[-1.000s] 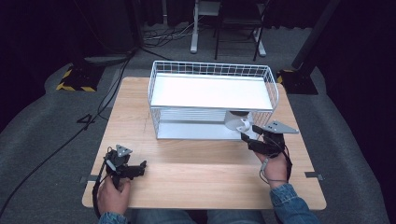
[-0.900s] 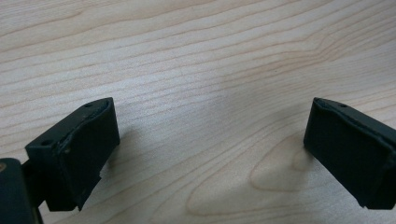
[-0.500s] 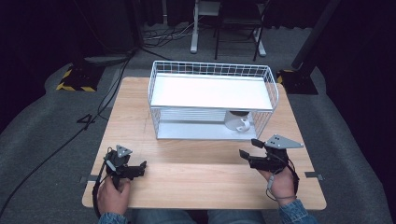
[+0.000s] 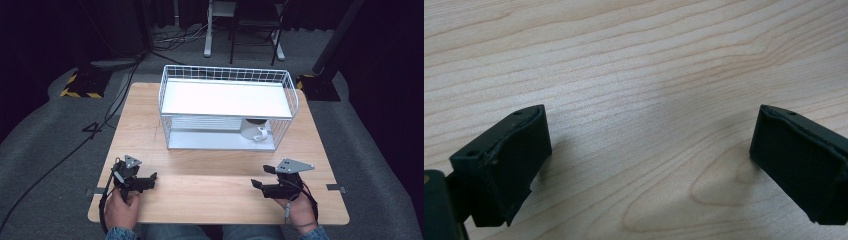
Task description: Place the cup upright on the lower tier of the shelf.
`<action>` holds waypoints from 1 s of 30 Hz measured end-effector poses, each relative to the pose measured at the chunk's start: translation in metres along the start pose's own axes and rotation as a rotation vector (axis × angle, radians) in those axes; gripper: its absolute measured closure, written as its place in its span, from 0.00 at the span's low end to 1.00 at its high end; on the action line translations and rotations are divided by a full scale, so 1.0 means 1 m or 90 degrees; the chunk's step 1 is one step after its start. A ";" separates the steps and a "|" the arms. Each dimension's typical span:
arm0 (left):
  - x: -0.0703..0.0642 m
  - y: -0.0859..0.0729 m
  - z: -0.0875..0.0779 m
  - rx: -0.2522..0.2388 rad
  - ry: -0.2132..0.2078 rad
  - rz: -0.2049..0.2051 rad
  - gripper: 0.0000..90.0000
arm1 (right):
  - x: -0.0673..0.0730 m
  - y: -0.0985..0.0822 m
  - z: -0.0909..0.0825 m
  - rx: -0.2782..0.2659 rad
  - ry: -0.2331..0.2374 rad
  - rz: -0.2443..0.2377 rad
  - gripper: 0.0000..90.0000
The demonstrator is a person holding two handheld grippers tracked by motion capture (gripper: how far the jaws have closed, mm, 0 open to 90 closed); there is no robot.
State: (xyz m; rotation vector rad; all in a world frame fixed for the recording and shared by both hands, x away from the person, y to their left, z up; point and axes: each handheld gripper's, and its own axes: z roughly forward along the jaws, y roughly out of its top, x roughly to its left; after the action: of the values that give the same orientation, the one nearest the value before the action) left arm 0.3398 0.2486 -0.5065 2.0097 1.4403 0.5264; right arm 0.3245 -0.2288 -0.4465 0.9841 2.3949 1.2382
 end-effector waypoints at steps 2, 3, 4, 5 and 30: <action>0.000 0.000 0.000 0.000 0.000 -0.002 0.04 | 0.002 -0.005 0.004 0.014 0.006 -0.002 0.31; 0.000 0.000 0.000 -0.001 0.000 0.000 0.04 | 0.003 -0.007 0.006 0.021 0.008 -0.004 0.31; 0.000 0.000 0.000 0.000 0.000 0.000 0.04 | 0.004 -0.009 0.008 0.027 0.010 -0.005 0.31; 0.000 0.000 0.000 0.000 0.001 -0.001 0.04 | 0.005 -0.012 0.010 0.030 0.013 -0.006 0.31; 0.000 0.001 0.001 -0.002 0.003 -0.005 0.04 | 0.019 -0.041 0.047 0.070 0.014 -0.075 0.13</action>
State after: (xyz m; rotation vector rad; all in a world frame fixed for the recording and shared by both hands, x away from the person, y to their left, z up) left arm 0.3408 0.2482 -0.5066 2.0014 1.4479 0.5294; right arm 0.3166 -0.2032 -0.5062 0.8496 2.5220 1.0917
